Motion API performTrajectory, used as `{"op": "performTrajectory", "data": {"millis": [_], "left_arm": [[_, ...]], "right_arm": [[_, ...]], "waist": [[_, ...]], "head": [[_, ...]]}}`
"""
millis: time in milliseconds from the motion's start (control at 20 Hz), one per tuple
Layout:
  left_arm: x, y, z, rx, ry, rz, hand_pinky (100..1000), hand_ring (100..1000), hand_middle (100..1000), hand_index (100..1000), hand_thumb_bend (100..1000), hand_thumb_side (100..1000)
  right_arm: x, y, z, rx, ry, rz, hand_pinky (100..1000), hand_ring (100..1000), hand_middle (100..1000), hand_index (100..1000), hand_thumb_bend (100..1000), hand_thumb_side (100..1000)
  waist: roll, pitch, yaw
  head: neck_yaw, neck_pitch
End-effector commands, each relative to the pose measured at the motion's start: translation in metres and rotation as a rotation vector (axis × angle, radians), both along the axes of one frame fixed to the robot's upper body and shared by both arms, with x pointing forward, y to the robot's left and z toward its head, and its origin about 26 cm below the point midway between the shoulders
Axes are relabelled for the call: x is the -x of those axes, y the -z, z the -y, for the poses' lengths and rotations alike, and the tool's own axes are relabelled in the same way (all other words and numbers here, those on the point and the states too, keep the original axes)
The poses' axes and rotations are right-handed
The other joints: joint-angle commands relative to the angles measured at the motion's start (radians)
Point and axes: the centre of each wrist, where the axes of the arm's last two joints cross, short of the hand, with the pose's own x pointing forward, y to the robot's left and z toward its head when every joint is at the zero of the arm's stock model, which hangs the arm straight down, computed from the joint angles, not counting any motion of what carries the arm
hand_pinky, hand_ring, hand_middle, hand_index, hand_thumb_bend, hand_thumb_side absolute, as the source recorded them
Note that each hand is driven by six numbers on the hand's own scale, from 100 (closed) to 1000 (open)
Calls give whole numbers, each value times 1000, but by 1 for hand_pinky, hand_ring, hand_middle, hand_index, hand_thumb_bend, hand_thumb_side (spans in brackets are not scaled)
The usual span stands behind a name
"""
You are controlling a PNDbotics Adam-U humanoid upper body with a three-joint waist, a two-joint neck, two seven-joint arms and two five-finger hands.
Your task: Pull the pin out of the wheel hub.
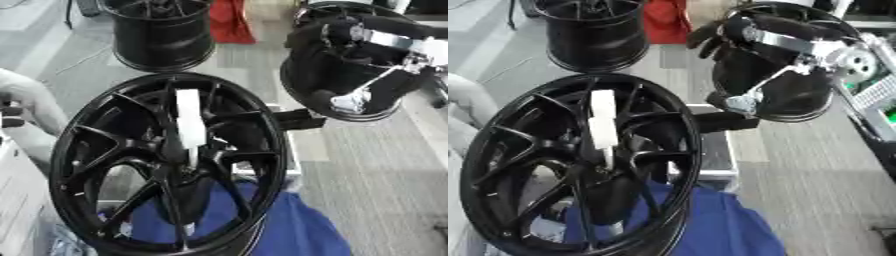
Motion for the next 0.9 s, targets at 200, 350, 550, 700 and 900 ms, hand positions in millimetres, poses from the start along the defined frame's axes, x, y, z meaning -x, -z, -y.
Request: {"op": "performTrajectory", "data": {"millis": [200, 350, 550, 700, 900], "left_arm": [[-1, -7, -2, -27, 10, 18, 607, 626, 659, 854, 130, 620], [-1, -7, -1, -26, 15, 18, 607, 626, 659, 854, 129, 620], [-1, -7, -1, -25, 17, 17, 607, 625, 659, 854, 130, 619], [-1, -7, 0, -25, 21, 16, 607, 625, 659, 854, 123, 615], [-2, -6, 0, -24, 26, 16, 607, 625, 659, 854, 128, 620]], "right_arm": [[-25, 2, -15, 79, -30, -38, 793, 872, 899, 956, 377, 328], [-37, 8, -24, 94, -38, -55, 793, 870, 894, 954, 384, 334], [-50, 15, -35, 101, -45, -66, 791, 856, 876, 945, 392, 348], [-57, 20, -43, 105, -46, -69, 790, 849, 868, 940, 352, 368], [-65, 26, -54, 108, -52, -74, 787, 843, 864, 936, 390, 362]], "waist": [[5, -9, 8], [7, -11, 13], [11, -11, 16], [13, -10, 18], [15, -9, 22]], "head": [[-8, -2], [-11, -2], [-16, -2], [-20, -2], [-24, -2]]}}
